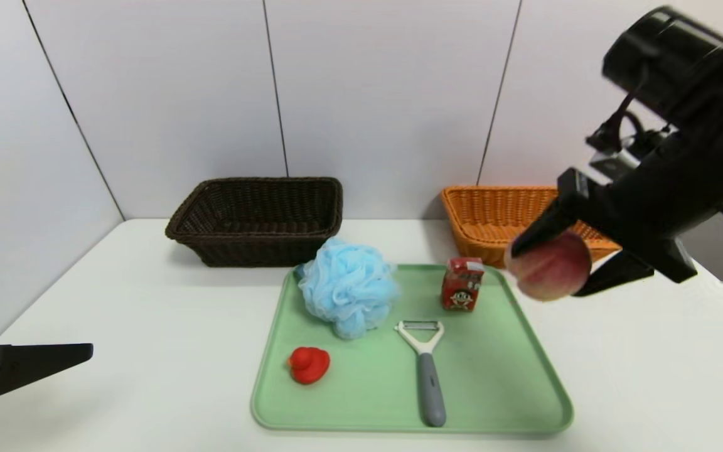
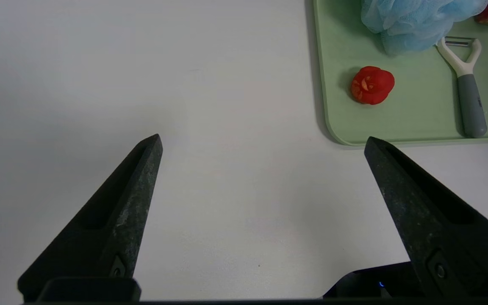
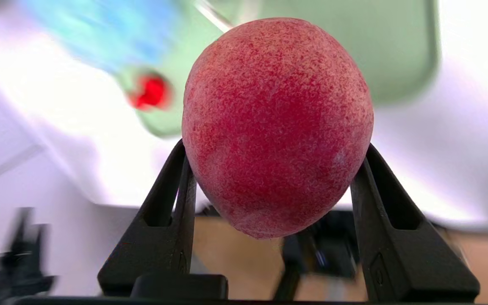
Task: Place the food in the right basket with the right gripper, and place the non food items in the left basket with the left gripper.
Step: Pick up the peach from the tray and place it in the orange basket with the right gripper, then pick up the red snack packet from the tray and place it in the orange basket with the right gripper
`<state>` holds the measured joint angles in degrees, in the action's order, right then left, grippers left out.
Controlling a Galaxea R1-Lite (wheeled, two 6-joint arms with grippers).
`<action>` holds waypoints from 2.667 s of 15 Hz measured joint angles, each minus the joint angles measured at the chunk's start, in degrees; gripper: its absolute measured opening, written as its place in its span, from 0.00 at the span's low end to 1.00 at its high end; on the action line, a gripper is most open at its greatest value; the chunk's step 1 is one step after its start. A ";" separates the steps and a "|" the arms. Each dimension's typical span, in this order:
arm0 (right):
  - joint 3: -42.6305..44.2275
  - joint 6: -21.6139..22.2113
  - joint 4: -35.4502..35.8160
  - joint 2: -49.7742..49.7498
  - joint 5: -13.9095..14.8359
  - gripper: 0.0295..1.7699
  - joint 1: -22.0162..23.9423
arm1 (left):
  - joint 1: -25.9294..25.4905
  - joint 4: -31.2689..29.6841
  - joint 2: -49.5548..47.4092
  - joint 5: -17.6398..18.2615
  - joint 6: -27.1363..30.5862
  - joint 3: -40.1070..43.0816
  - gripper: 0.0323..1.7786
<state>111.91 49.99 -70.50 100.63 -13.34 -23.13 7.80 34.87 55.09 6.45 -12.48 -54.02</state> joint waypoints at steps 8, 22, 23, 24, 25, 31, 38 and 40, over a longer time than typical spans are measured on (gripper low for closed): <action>-0.37 -2.58 33.10 1.32 0.04 0.57 15.91 | 0.00 0.00 -0.79 0.02 0.24 -0.34 0.95; -0.37 -2.47 40.51 23.93 0.15 0.57 21.07 | 0.00 -1.38 -0.63 -0.04 0.02 0.07 0.95; -0.37 -2.58 40.52 24.33 0.30 0.57 21.04 | 0.00 -1.40 -0.62 -0.11 0.00 0.24 0.95; -0.37 -2.58 40.66 24.56 0.30 0.62 21.07 | 0.00 -1.40 -0.63 -0.12 0.02 0.49 0.95; -0.37 -2.61 40.68 24.66 0.28 0.67 21.07 | 0.00 -1.38 -0.63 -0.11 0.02 0.63 0.95; -0.37 -2.82 40.52 24.45 0.39 0.83 21.02 | 0.00 -1.40 -0.96 -0.06 0.02 0.83 0.95; -0.30 -3.67 39.99 10.47 0.11 0.91 17.73 | 0.02 -5.55 -1.76 -0.01 -0.94 0.40 0.95; -0.28 -6.42 35.46 3.89 0.20 0.92 14.90 | 0.02 -6.06 -1.78 0.05 -0.68 0.41 0.95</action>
<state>111.63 43.57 -35.04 104.52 -13.14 -8.23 7.83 28.81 53.31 6.50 -13.17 -53.60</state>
